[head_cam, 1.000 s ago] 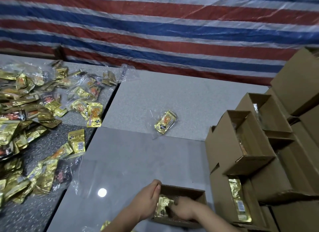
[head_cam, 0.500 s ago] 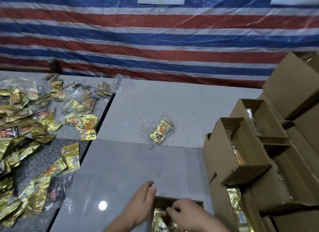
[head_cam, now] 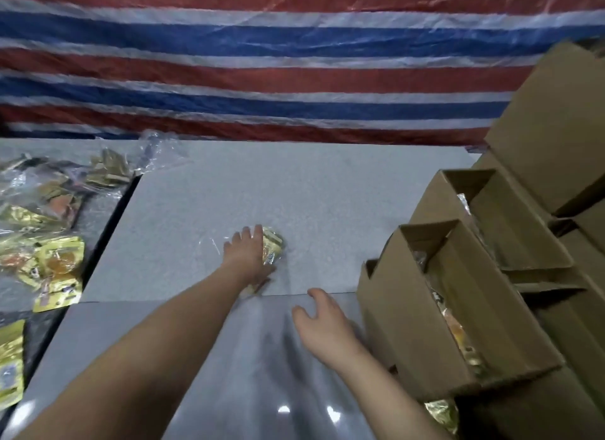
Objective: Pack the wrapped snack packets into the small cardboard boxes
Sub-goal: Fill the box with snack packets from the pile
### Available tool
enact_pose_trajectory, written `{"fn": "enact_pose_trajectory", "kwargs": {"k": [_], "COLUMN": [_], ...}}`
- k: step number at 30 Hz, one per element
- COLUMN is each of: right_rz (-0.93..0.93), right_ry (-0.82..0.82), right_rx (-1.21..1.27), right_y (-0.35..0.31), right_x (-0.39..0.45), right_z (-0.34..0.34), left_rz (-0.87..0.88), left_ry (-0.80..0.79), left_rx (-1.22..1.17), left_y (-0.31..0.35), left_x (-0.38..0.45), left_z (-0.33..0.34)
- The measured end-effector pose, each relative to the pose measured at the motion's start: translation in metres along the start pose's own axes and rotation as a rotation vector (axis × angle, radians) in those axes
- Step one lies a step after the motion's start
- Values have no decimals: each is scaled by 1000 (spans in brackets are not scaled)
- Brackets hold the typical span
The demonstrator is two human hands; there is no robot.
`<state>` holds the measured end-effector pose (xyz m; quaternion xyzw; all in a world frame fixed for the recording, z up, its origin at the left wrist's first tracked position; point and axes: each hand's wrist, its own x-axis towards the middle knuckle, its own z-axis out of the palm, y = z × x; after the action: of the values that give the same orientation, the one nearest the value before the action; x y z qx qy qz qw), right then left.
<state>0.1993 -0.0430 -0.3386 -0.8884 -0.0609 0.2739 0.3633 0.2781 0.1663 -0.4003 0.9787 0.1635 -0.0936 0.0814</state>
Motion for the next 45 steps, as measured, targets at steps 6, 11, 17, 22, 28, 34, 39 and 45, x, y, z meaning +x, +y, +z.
{"fn": "enact_pose_trajectory", "kwargs": {"k": [6,11,17,22,28,34,39,45], "right_rz": [49,68,100,-180,-530,-539,-400,-479], "right_ry": [16,-9,-40,-371,-499,-233,29,128], "right_rx": [62,145,618,1240,1482,1499,1541,1299], "right_y": [17,13,-37,-100,-162,-155,-128,-84], "right_x": [22,15,-16,-69,-147,-192,-198,-206], "right_z": [5,5,-21,-81,-124,-139,-144,-117], "left_rz": [-175,-248,-110,270,441,261,156,-52], "left_ry": [-151,-129,-76,23,375,602,117,134], "left_rx": [-60,-421,-950,-1183,-765,-301,-1210,-1545], "left_y": [-13,-22,-7,28,86,113,125,120], "left_x": [23,0,-94,-187,-259,-309,-354,-343], "left_z": [64,49,-59,-190,-275,-282,-239,-184]}}
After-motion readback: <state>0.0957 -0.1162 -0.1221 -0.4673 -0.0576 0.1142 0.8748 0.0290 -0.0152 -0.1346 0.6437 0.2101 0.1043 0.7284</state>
